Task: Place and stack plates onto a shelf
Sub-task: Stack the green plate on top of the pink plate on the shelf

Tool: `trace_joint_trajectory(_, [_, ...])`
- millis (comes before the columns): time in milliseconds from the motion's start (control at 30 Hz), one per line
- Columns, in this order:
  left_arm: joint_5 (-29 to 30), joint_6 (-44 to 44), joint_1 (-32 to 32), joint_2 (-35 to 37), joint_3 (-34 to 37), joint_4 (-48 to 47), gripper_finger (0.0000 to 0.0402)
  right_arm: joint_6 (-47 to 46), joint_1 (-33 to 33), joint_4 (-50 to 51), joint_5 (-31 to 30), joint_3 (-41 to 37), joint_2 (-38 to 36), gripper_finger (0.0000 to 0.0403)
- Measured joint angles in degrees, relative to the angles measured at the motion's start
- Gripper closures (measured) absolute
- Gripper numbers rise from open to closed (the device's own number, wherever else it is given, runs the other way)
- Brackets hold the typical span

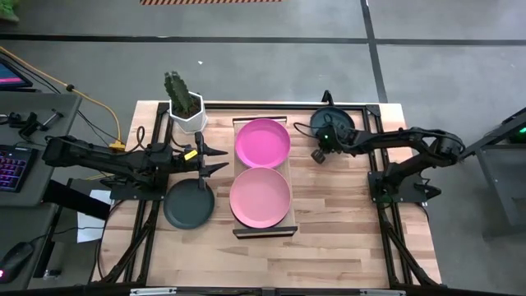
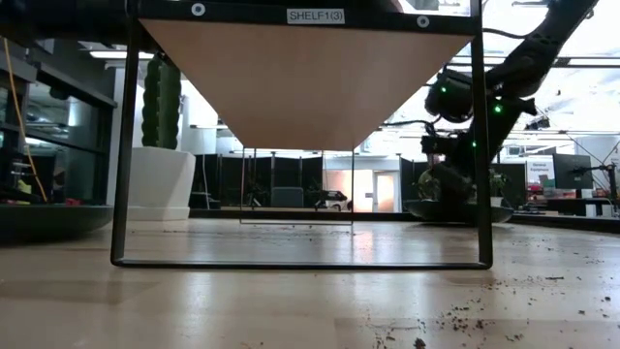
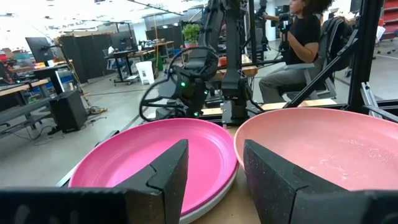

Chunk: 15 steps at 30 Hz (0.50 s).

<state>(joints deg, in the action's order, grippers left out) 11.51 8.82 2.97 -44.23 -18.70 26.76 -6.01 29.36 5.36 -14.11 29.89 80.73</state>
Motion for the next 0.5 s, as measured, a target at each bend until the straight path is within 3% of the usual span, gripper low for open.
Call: trace_joint_trajectory(500, [0.00,-0.01,0.00,0.00,-0.04,-1.24,0.0259,-0.39,-0.97,3.68,-1.16,4.75,-1.36,0.0402])
